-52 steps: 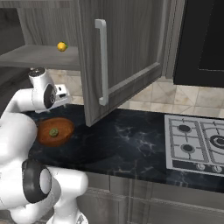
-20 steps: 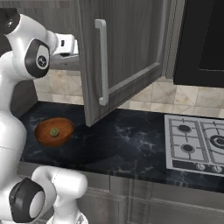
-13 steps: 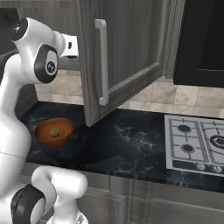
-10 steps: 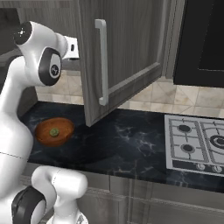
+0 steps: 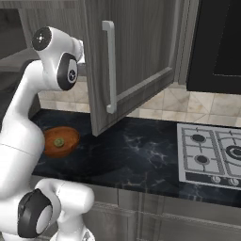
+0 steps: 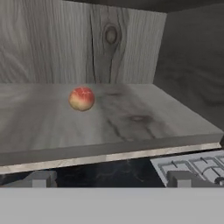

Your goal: Open the cabinet. Pick the kiwi and peach from the cabinet and place them into the bowl. Then close the cabinet.

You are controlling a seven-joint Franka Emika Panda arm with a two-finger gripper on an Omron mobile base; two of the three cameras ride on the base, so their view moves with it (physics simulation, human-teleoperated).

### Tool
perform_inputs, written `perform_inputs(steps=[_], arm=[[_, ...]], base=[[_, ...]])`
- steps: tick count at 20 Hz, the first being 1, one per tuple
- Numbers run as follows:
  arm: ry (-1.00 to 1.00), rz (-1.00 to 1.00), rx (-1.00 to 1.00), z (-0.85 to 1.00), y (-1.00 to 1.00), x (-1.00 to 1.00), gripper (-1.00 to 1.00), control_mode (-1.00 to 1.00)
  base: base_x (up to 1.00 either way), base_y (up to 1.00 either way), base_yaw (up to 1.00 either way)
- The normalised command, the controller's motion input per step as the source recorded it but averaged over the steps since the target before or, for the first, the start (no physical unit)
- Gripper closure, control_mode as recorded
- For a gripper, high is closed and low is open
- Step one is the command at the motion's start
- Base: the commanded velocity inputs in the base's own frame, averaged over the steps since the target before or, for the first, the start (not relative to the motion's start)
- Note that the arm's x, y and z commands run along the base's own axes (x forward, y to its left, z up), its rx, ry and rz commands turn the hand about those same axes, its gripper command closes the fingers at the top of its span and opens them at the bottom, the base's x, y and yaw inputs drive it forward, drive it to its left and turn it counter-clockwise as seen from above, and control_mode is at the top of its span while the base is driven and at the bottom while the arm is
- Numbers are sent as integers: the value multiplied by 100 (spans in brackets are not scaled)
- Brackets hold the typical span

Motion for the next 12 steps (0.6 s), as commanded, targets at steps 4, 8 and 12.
perform_inputs(steps=[4, 8, 12], arm=[[0, 0, 13, 0, 0, 54, -100, -100], [0, 0, 14, 0, 1, 57, -100, -100], [0, 0, 17, 0, 3, 57, -100, -100]], base=[[0, 0, 0], [0, 0, 0], [0, 0, 0]])
